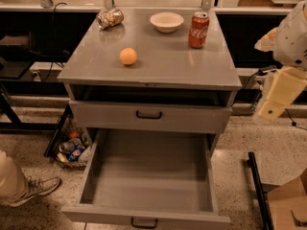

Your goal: Place orange into middle drawer

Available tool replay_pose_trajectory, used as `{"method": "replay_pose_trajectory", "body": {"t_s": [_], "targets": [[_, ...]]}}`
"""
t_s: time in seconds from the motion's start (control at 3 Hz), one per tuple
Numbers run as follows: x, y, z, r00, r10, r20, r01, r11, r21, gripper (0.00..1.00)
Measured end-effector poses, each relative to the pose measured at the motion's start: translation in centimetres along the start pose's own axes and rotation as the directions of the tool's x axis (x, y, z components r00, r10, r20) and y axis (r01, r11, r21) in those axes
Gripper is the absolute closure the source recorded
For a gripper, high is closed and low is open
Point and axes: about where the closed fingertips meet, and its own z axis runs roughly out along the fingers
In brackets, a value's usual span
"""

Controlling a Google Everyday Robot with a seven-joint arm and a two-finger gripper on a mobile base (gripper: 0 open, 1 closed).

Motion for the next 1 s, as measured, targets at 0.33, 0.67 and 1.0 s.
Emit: {"method": "replay_pose_trajectory", "body": {"t_s": [0.33, 0.67, 1.0], "targets": [[-2.3, -2.9, 3.4, 0.994, 0.015, 0.112, -0.021, 0.9983, 0.054, 0.00], [-2.3, -2.9, 3.4, 0.994, 0.015, 0.113, -0.021, 0.9983, 0.055, 0.00], [-3.6, -5.5, 5.4, 0.975, 0.068, 0.210, -0.089, 0.9922, 0.088, 0.00]]}}
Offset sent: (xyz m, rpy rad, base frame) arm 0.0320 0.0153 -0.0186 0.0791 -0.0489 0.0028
